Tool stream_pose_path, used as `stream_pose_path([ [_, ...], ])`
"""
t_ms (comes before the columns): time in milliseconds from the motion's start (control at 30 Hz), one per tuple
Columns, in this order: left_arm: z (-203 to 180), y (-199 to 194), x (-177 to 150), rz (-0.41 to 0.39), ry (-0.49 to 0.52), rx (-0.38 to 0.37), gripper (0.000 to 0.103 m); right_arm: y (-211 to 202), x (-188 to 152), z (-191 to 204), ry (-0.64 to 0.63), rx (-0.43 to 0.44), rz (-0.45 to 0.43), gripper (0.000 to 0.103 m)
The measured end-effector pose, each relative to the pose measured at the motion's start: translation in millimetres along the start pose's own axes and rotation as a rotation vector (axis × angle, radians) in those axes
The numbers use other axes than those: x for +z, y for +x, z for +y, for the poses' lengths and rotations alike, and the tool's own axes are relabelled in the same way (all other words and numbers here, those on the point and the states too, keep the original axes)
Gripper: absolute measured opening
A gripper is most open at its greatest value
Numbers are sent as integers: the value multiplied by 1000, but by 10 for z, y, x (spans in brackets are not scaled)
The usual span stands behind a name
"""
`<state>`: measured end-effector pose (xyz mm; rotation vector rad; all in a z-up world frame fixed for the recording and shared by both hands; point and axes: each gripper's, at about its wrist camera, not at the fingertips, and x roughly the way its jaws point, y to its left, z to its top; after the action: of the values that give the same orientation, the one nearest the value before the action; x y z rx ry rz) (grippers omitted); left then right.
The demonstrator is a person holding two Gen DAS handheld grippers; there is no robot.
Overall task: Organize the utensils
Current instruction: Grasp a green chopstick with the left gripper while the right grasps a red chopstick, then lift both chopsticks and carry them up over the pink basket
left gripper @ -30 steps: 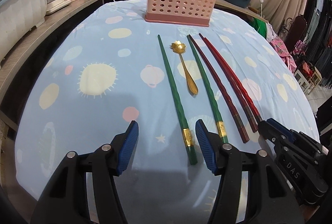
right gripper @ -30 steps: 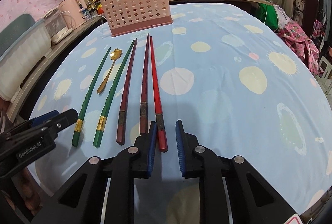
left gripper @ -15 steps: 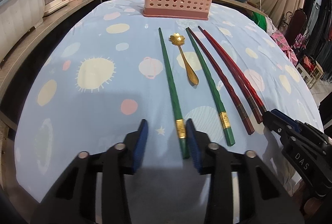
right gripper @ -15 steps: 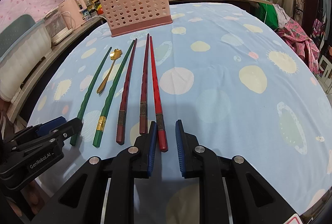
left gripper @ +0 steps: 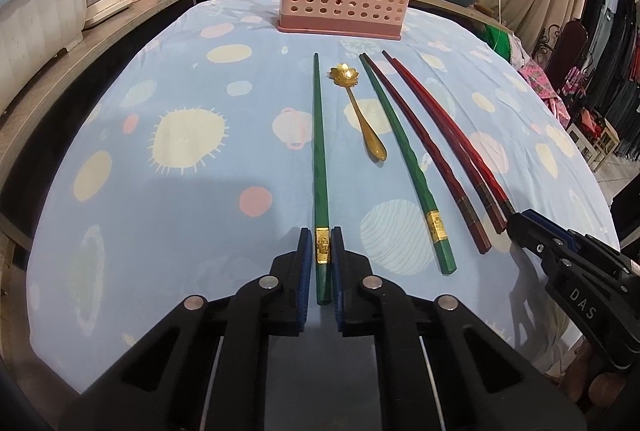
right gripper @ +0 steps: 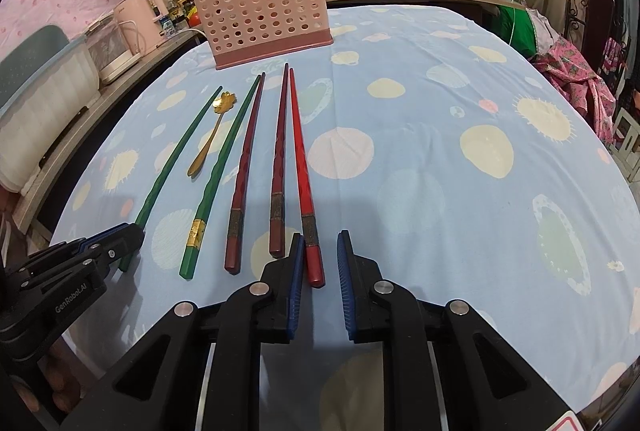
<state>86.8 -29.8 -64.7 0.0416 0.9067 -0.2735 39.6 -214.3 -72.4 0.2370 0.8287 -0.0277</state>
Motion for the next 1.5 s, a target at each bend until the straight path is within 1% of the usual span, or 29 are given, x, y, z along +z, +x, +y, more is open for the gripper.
stream_pose_path([
  [100,15,1,2,3,-7,-5,7,-3,-12,3,-1,2,3,9],
  [433,38,0,8,6,-11,-10,7,-28,-33,8,2,13,10,8],
  [600,58,-18,26,7,-22,-15,7,-112,-42,11,9,30,12,8],
  [833,83,-75,63,-2,-33,-17,7,-265,-15,-1,21,44,-11,7],
  [1200,194,-206,190,-36,-63,-18,7,-563,186,-23,35,61,-94,7],
  [1500,333,-444,469,-119,-94,-12,7,-836,473,-107,61,71,-192,7],
])
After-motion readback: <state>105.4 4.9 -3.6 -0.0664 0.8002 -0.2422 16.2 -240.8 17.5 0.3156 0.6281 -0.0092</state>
